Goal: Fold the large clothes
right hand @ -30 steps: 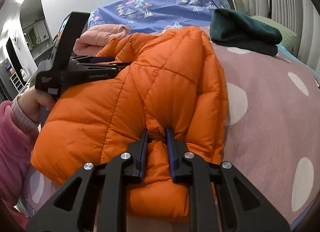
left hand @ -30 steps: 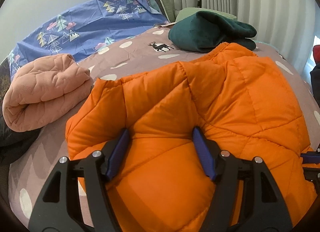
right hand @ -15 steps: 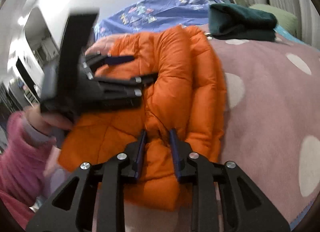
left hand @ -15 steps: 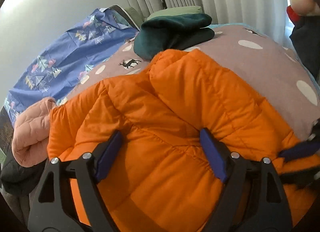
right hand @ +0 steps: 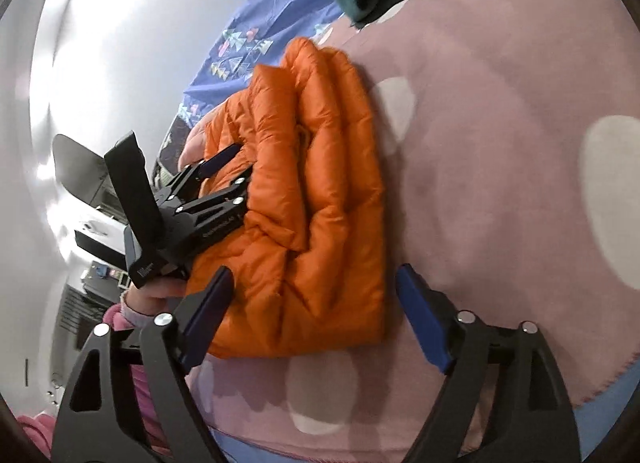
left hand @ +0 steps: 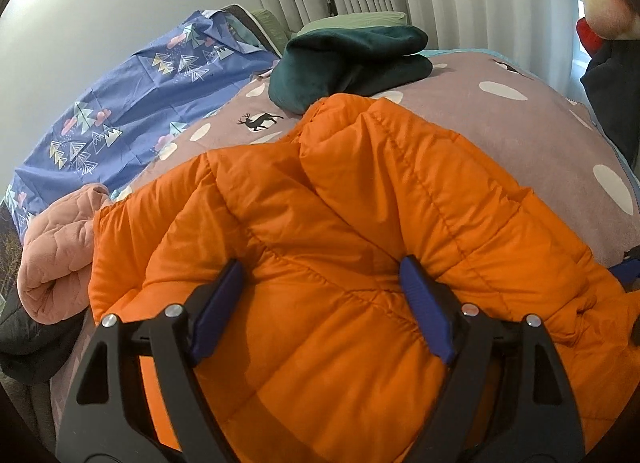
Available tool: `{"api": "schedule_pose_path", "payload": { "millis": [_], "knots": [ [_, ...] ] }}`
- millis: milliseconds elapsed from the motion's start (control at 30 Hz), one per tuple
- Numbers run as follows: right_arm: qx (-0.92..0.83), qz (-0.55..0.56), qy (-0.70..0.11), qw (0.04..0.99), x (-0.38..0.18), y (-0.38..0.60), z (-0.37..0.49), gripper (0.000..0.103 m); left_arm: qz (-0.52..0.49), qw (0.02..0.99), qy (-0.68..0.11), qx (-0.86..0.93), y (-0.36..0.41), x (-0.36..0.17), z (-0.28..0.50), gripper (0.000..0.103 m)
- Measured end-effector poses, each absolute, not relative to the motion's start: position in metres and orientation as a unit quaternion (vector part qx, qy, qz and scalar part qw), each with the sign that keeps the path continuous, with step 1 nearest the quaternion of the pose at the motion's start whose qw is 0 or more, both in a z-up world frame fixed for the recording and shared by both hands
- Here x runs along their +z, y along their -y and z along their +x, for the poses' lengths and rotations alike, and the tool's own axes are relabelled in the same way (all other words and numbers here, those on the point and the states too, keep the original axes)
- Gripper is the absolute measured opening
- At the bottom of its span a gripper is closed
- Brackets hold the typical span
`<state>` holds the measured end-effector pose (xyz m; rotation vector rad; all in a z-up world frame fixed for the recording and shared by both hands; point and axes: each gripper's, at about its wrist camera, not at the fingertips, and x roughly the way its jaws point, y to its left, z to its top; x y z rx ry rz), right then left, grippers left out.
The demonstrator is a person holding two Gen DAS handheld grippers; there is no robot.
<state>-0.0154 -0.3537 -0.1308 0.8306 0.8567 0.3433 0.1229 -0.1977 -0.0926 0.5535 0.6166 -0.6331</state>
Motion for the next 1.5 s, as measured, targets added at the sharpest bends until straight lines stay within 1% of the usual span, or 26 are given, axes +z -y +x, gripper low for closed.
{"api": "schedule_pose_path", "payload": {
  "millis": [67,233,300,367,400,433,467,533,967,1067,1133,1167,1233,1267,1333,1400,1500],
  "knots": [
    [0.162,0.393,-0.406,0.809,-0.131,0.348,-0.006,0.090,0.264,0.867,-0.295,-0.302,0.199,-0.093,0.123,0.082],
    [0.148,0.371,-0.415,0.817,-0.132,0.340,0.011,0.090,0.259,0.868,-0.295,-0.304,0.199,-0.093,0.123,0.082],
    [0.139,0.351,-0.414,0.828,-0.132,0.336,0.011,0.083,0.254,0.869,-0.296,-0.306,0.197,-0.094,0.123,0.082],
    [0.129,0.348,-0.410,0.833,-0.136,0.338,0.008,0.066,0.250,0.869,-0.297,-0.307,0.196,-0.093,0.124,0.082],
    [0.127,0.347,-0.409,0.834,-0.138,0.338,0.009,0.060,0.248,0.869,-0.298,-0.307,0.197,-0.094,0.125,0.082],
    [0.127,0.347,-0.409,0.834,-0.139,0.337,0.008,0.050,0.247,0.870,-0.298,-0.306,0.196,-0.093,0.125,0.082],
    [0.124,0.345,-0.408,0.836,-0.141,0.337,0.006,0.044,0.248,0.870,-0.298,-0.305,0.196,-0.093,0.125,0.082],
    [0.116,0.333,-0.404,0.844,-0.142,0.335,0.006,0.041,0.249,0.871,-0.296,-0.304,0.196,-0.092,0.124,0.083],
    [0.107,0.308,-0.390,0.861,-0.150,0.325,-0.004,0.041,0.247,0.874,-0.294,-0.297,0.194,-0.089,0.123,0.087],
    [0.104,0.300,-0.388,0.865,-0.150,0.323,-0.005,0.042,0.243,0.876,-0.293,-0.296,0.191,-0.084,0.123,0.090],
    [0.102,0.295,-0.386,0.868,-0.151,0.322,-0.007,0.042,0.214,0.896,-0.269,-0.283,0.175,-0.070,0.121,0.098],
    [0.103,0.294,-0.385,0.869,-0.152,0.321,-0.008,0.043,0.199,0.904,-0.258,-0.278,0.165,-0.065,0.120,0.101],
    [0.101,0.292,-0.385,0.870,-0.153,0.321,-0.009,0.043,0.163,0.920,-0.250,-0.255,0.136,-0.057,0.124,0.101],
    [0.101,0.291,-0.385,0.870,-0.153,0.321,-0.010,0.043,0.162,0.924,-0.253,-0.236,0.127,-0.056,0.128,0.101],
    [0.099,0.287,-0.383,0.872,-0.153,0.319,-0.011,0.044,0.148,0.930,-0.268,-0.204,0.101,-0.058,0.141,0.101],
    [0.097,0.283,-0.382,0.874,-0.152,0.317,-0.012,0.044,0.078,0.930,-0.296,-0.204,0.070,-0.058,0.155,0.101],
    [0.095,0.281,-0.381,0.875,-0.151,0.312,-0.011,0.045,0.000,0.908,-0.351,-0.229,0.047,-0.070,0.177,0.101]
  ]
}}
